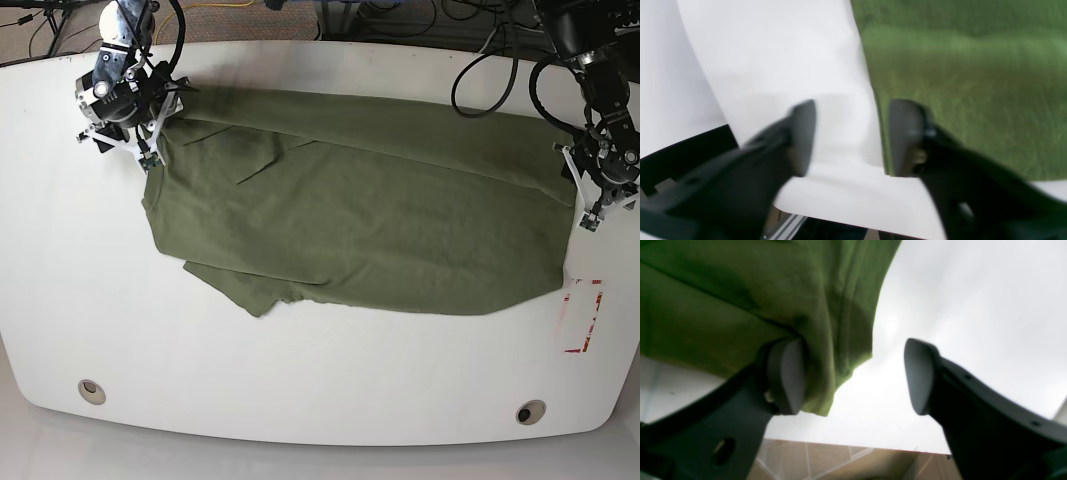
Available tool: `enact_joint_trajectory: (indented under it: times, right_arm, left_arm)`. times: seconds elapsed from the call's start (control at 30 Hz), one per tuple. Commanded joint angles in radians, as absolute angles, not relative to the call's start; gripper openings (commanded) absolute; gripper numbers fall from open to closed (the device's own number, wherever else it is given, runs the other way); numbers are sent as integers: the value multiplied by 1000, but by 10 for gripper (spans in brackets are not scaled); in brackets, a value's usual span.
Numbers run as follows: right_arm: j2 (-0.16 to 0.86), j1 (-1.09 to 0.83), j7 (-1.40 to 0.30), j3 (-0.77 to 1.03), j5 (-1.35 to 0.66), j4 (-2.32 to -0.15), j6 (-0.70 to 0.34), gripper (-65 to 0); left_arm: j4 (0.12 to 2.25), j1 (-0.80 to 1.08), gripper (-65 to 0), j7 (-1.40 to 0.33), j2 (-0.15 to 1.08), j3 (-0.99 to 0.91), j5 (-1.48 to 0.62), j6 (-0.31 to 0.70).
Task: Layout the t-shirt on the table in an organized manner, then fold the t-shirt properly
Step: 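Release the shirt edge and move both grippers inward over the shirt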
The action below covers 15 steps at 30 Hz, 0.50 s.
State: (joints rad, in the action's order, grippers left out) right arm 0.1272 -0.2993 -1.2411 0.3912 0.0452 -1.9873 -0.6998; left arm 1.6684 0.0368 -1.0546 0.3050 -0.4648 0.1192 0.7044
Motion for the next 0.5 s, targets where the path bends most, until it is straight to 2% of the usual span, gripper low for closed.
enact_joint_trajectory:
  times: [0.0,0.23,0.47]
  right_arm:
    - [137,-269,-1239,395,38,-2020,-698,-189]
    - [113,-225,-1233,395,18,-2026,-698,-190]
    - [67,-206,-1188,427,-113,-2023,-698,-190]
  left_arm:
    - [1685,-16,-290,-1044,321,-470,120,698]
    - [1751,-79,-290,-1044,321,-475,117,698]
    - [1825,-45,-290,-1044,294,-475,117,698]
